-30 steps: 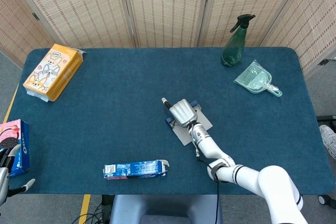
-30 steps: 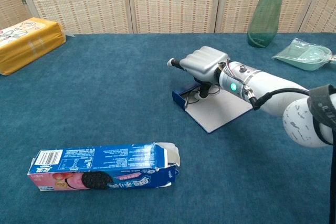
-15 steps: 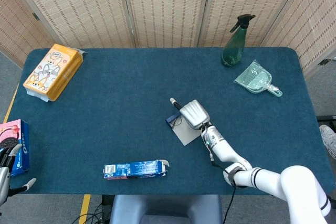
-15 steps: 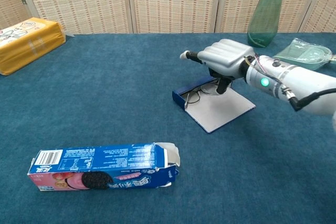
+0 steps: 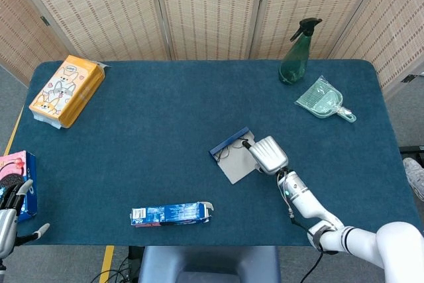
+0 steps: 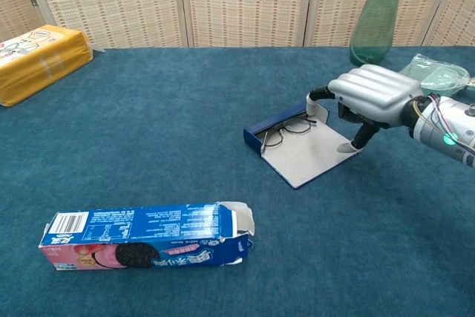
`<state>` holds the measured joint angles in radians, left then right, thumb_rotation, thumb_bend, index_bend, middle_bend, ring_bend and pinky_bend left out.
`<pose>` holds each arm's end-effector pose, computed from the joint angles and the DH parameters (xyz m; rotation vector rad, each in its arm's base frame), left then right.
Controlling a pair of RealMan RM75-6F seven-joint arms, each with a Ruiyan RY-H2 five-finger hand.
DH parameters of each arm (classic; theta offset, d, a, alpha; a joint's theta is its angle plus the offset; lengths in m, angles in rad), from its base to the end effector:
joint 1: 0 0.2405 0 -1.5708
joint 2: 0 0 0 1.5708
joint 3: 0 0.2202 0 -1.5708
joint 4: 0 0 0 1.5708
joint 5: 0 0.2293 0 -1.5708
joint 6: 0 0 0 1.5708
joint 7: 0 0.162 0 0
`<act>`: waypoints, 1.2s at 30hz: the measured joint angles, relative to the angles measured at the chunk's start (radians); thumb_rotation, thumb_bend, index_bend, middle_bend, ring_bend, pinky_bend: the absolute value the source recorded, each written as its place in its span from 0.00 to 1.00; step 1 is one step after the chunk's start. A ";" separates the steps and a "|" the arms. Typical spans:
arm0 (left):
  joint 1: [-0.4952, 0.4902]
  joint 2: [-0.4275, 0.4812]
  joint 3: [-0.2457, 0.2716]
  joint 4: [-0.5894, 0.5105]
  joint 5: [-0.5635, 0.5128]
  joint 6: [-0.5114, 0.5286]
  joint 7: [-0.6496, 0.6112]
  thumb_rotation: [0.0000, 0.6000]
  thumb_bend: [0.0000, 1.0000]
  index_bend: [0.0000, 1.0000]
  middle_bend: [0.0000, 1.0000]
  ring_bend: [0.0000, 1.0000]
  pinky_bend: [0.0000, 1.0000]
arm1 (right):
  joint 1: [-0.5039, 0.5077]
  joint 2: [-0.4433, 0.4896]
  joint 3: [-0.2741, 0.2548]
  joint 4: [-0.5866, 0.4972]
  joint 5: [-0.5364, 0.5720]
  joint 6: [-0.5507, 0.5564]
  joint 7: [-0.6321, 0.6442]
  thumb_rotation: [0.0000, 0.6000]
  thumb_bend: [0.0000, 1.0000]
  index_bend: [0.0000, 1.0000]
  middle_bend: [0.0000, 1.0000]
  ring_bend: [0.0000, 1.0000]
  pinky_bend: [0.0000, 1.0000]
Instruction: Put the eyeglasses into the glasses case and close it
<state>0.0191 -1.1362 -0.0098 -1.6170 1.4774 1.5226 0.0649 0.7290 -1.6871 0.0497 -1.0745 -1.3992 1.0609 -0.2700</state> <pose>-0.3059 0.1576 0.1209 -1.3235 -0.9447 -0.7796 -0.1645 -0.3508 -0.0553 1.9587 -0.5368 0.8390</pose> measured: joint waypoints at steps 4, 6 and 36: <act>0.000 0.001 0.002 -0.005 -0.002 -0.003 0.005 1.00 0.16 0.09 0.14 0.11 0.28 | -0.014 -0.034 -0.002 0.065 -0.009 0.009 0.019 1.00 0.10 0.33 0.99 1.00 1.00; -0.001 0.001 0.002 -0.006 -0.002 -0.004 0.007 1.00 0.16 0.09 0.14 0.11 0.28 | -0.019 -0.051 -0.002 0.099 -0.014 0.010 0.027 1.00 0.10 0.33 0.99 1.00 1.00; -0.002 0.001 0.004 -0.004 -0.005 -0.006 0.008 1.00 0.16 0.09 0.14 0.11 0.28 | -0.031 -0.126 0.009 0.244 -0.078 -0.001 0.080 1.00 0.18 0.33 0.99 1.00 1.00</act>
<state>0.0168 -1.1355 -0.0060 -1.6213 1.4722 1.5162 0.0727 0.6980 -1.8129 0.0586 -0.8307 -1.4772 1.0597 -0.1903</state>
